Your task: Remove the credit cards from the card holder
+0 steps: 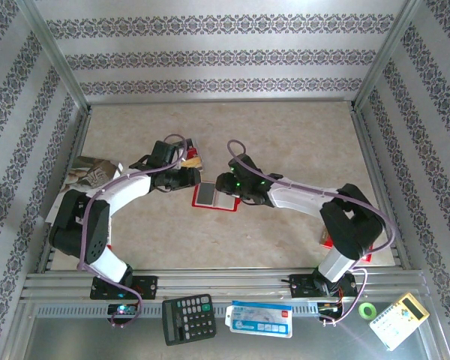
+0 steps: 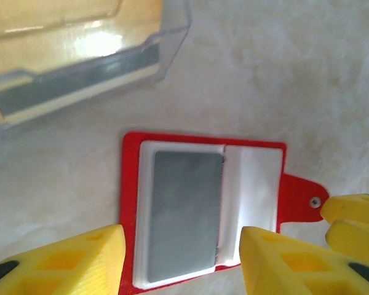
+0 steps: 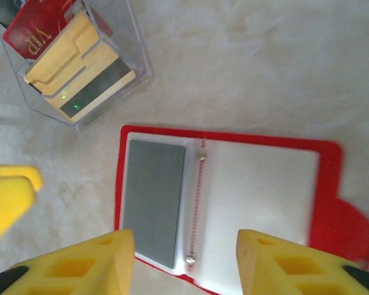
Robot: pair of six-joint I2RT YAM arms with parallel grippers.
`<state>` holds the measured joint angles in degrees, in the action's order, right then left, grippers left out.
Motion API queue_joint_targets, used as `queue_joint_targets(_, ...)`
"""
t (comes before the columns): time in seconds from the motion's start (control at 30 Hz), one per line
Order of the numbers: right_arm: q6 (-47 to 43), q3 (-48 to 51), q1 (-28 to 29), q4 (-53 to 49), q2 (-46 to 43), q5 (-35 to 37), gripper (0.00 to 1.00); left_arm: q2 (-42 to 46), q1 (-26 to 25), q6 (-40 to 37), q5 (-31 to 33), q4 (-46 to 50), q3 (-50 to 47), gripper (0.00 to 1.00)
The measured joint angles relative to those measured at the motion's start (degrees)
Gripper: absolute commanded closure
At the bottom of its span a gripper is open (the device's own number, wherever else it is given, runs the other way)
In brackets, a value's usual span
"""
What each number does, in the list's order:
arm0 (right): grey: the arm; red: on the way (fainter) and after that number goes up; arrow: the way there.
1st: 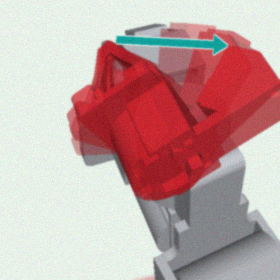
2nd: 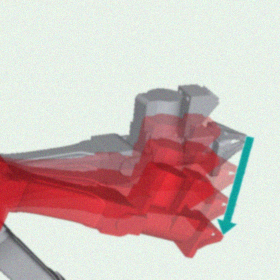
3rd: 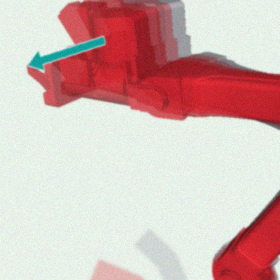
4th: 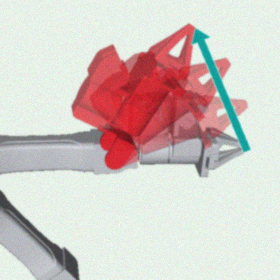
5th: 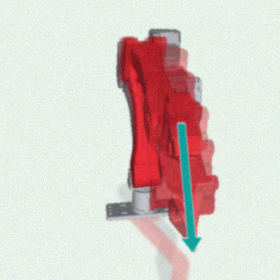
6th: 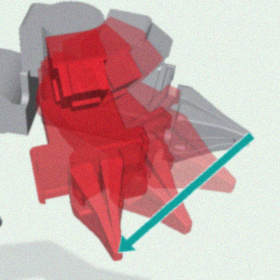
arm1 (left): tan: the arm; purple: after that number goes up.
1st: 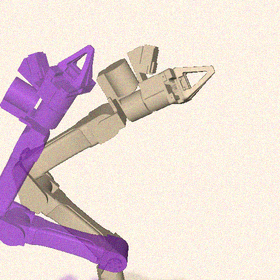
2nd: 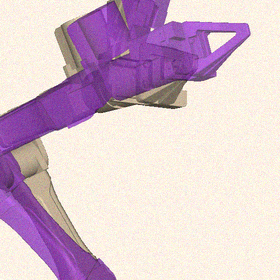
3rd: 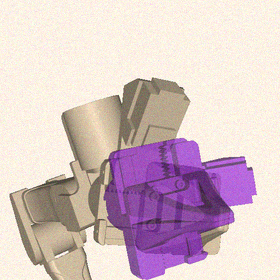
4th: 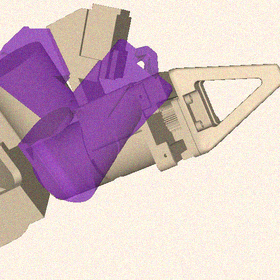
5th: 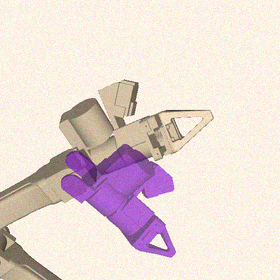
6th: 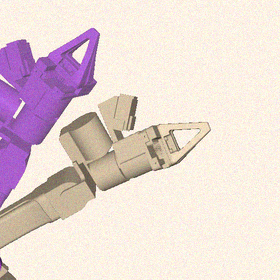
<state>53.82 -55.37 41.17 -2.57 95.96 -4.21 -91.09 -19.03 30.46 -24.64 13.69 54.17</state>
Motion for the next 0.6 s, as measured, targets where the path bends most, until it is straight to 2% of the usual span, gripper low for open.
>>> queue_joint_targets(0.1, 1.62, -0.44, 0.33, 2.14, 2.56, -2.47, 0.47, -1.27, -0.02, 0.46, -0.37, -0.02, -0.2, 0.6)
queue_joint_targets(0.27, 4.17, -0.94, 0.31, 4.61, 5.81, -5.31, 0.54, -3.65, -0.04, 0.5, -0.59, 0.0, -0.11, 0.74)
queue_joint_targets(0.6, 6.27, -1.05, -0.22, 6.58, 7.96, -8.09, 0.69, -8.26, -1.27, 0.04, -0.55, 0.46, 2.49, 0.87)
